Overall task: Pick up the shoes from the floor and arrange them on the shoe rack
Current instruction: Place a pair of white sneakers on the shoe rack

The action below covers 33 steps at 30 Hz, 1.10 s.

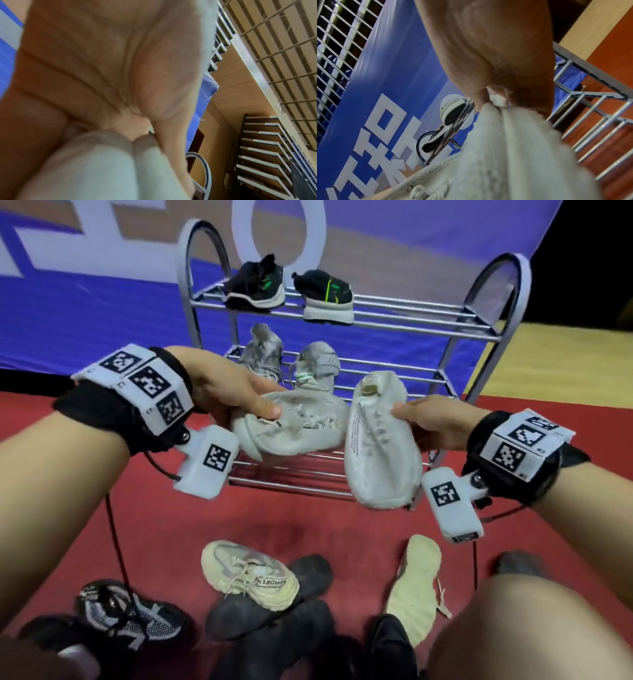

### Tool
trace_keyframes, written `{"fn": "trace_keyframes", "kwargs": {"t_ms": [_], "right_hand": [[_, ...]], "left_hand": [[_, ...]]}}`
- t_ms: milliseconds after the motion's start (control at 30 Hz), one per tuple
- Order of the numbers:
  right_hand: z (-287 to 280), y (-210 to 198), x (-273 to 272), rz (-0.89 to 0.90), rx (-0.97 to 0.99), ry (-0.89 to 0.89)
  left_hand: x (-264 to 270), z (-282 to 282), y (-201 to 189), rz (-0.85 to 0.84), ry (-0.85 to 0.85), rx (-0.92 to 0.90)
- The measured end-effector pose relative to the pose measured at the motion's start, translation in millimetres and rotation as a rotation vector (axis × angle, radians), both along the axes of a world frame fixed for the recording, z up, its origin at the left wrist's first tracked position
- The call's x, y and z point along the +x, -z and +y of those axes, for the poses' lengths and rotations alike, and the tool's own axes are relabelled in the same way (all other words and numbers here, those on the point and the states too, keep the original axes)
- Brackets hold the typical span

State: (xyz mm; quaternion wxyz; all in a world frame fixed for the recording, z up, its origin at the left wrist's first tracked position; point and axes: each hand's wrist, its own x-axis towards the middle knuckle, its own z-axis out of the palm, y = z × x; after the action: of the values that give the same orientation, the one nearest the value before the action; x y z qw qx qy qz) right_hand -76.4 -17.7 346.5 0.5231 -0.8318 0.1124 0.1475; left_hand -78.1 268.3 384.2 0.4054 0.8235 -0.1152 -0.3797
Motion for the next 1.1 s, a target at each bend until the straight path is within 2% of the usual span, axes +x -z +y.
{"fn": "trace_keyframes", "kwargs": {"t_ms": [67,200,400,600,733,833,933,1000,1100], "right_hand": [[-1.6,-10.8,-3.3,-0.026,0.01,0.032],[-4.8,-17.1,-5.2,-0.054,0.074,0.165],[-18.0,6.7,-4.2,-0.117,0.137,0.371],[-45.3,-8.3,1.5,-0.168,0.095,0.324],[-53.1,-4.5,-3.3,-0.269,0.094,0.265],[-59.0,-6.0,-3.9,-0.381,0.155,0.287],[-64.6,-14.6,3.2,-0.481,0.263,0.394],[-68.4,-19.0,10.4,-0.495,0.408,0.471],[-68.2,-29.0,20.1,-0.482,0.578,0.495]], "left_hand": [[-4.3,-2.1,-2.4,-0.057,-0.032,-0.033],[-10.1,-8.3,15.8,-0.086,-0.181,-0.233],[-2.2,-38.1,35.8,-0.171,-0.332,-0.423],[5.9,-48.6,23.5,-0.168,-0.239,-0.35],[8.5,-36.4,7.9,-0.203,-0.102,-0.338],[9.1,-30.8,-1.3,-0.237,-0.133,-0.413],[11.1,-42.7,-11.6,-0.316,-0.283,-0.512],[13.3,-59.9,-15.7,-0.351,-0.39,-0.61],[18.1,-89.1,-9.1,-0.363,-0.434,-0.734]]}}
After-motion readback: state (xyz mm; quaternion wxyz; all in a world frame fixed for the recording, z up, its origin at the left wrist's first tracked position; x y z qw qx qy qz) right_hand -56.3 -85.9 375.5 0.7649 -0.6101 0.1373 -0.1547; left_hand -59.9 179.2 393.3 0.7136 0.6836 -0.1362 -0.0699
